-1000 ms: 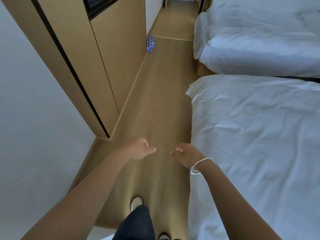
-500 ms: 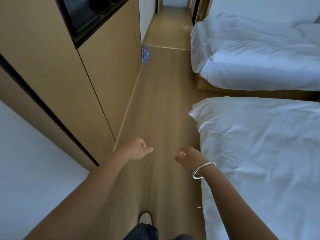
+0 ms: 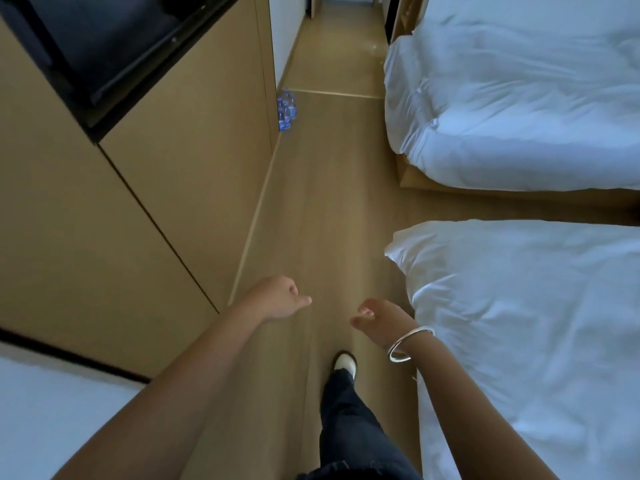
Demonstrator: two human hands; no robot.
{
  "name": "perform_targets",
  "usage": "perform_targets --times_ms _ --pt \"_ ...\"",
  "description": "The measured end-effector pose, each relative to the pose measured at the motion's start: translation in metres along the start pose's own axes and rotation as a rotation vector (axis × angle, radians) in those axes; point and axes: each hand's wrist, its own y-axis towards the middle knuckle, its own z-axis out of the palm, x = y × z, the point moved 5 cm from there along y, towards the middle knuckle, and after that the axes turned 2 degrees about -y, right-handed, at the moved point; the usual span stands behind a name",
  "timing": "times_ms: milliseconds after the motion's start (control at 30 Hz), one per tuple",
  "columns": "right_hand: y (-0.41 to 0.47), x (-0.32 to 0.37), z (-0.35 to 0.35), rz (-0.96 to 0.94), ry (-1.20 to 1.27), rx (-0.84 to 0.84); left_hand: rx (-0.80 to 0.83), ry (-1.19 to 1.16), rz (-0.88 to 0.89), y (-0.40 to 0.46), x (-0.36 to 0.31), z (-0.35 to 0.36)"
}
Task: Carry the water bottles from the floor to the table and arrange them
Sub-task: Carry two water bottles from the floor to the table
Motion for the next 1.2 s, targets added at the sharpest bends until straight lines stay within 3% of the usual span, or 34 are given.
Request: perform_targets --times_ms 433,833,1200 --pt "0.217 0.018 -0.191 -0.063 -0.065 -0.074 -0.14 -0.027 0.025 0.225 -0.114 -0.118" --pt "0.371 0.051 -0.25 -0.028 -0.047 0.014 -0.06 -0.008 0.027 0.389 -0.135 -0.183" --pt "0.558 0.161 -0.329 -0.036 -0.009 -0.007 -0.115 -0.057 0.02 0.552 -0.132 -0.349"
